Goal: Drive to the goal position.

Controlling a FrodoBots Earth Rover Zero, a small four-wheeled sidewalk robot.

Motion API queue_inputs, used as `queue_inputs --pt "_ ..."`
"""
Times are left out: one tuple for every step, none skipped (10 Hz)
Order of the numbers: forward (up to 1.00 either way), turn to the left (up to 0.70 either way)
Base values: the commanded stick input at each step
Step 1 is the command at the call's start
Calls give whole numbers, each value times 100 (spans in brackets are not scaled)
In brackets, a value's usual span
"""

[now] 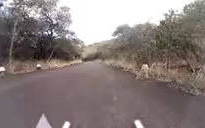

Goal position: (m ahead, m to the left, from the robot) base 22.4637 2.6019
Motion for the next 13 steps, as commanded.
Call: queue_inputs --pt "50 0" --pt "50 0" --pt "50 0" --pt "50 0" --pt "50 0" --pt "50 0" --pt "50 0" --pt "50 0" --pt "50 0" --pt "50 0" --pt "50 0" --pt "50 0" --pt "50 0"
